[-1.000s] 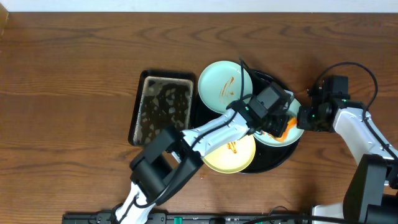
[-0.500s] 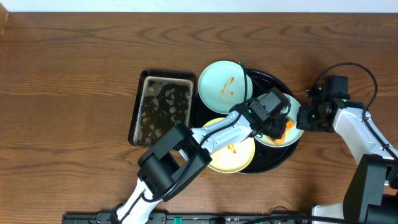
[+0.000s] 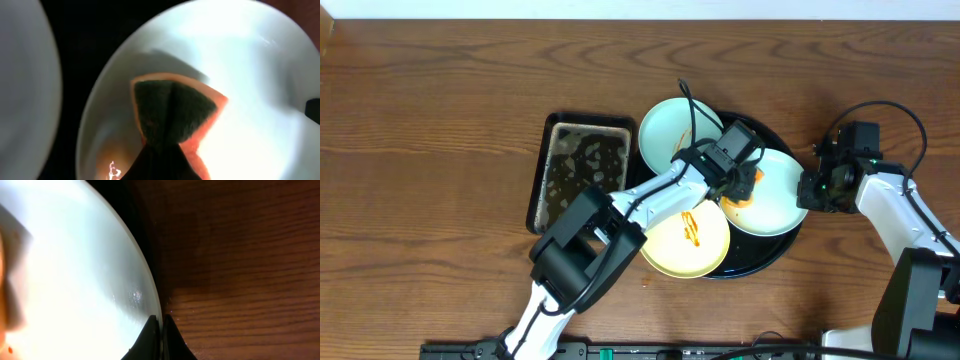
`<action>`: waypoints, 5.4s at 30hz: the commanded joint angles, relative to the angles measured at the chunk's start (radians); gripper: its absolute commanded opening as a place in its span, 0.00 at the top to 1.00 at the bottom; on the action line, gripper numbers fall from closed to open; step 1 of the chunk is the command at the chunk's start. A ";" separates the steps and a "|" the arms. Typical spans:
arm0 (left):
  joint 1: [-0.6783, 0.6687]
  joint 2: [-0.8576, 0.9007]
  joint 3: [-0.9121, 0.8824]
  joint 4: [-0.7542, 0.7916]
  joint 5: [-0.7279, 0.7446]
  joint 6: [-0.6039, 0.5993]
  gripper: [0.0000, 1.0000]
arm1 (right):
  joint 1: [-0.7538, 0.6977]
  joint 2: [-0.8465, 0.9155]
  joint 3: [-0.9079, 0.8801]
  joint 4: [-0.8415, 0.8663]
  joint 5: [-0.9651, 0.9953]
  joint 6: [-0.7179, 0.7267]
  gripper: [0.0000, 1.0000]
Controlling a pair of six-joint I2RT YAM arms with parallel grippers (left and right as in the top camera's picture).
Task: Clean dirty plates on tray and stack at the side
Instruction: 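Scrub the held pale green plate with the sponge in the left gripper, then return the sponge to the soapy tray with the left gripper, then lift the pale green plate with the right gripper and set it right of the tray, then move the right gripper to the yellow plate rim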
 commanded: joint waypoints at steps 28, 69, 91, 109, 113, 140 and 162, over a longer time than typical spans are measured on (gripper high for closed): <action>-0.063 0.040 0.006 0.117 -0.035 0.041 0.92 | -0.009 0.002 0.002 -0.026 0.041 0.008 0.99; 0.177 -0.411 0.007 -0.431 -0.320 0.055 0.93 | -0.008 -0.153 0.021 0.000 0.144 0.062 0.99; 0.659 -0.418 -0.150 -0.490 0.076 0.204 0.93 | 0.380 -0.362 0.021 0.030 0.807 -0.057 0.99; 0.692 -0.418 -0.242 -0.442 0.076 0.203 0.93 | 0.595 -0.362 0.020 0.064 1.048 0.026 0.99; 0.692 -0.418 -0.242 -0.443 0.076 0.203 0.93 | 0.591 -0.362 0.020 0.063 1.046 0.028 0.99; 0.692 -0.418 -0.242 -0.451 0.076 0.203 0.93 | -0.323 -0.204 0.020 0.097 0.343 0.376 0.99; 0.680 -0.418 -0.242 -0.450 0.076 0.206 0.93 | -0.181 -0.288 0.018 -0.110 -0.425 0.110 0.39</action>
